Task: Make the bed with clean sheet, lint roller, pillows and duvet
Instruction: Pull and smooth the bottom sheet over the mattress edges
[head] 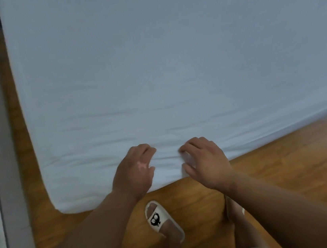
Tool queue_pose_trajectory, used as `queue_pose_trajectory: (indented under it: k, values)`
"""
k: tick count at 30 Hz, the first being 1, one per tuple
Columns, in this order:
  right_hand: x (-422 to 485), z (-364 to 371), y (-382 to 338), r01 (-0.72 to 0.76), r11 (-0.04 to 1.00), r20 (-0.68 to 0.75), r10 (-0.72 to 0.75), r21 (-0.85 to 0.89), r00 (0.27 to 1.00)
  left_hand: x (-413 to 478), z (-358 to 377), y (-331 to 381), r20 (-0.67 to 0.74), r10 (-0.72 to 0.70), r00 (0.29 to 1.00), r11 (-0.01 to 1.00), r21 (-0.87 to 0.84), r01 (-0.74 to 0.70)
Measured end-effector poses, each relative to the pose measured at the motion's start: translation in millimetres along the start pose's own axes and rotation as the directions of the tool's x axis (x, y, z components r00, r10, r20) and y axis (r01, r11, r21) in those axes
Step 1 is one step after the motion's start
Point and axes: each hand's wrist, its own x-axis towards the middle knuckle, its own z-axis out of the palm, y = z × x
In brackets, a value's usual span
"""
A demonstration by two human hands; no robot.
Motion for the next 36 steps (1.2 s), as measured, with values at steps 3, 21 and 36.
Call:
queue_pose_trajectory:
  k: [3,21,36]
  values:
    - [17.3,11.8,-42.3,0.017,0.998,-0.036,-0.015,0.06,0.999,-19.7,-28.0,-49.0,0.045,-0.087,0.995,0.988,0.131,0.08]
    - [54.7,26.7,-80.8,-0.028,0.998,0.135,0.021,0.053,0.991,-17.6,-26.5,-73.7,0.066,-0.188,0.98,0.979,0.097,0.181]
    - [47.7,48.9,-147.2,-0.085,0.989,0.077,0.076,0.121,0.994,-32.0,-74.4,-139.1,0.161,-0.083,0.983,0.996,0.056,0.075]
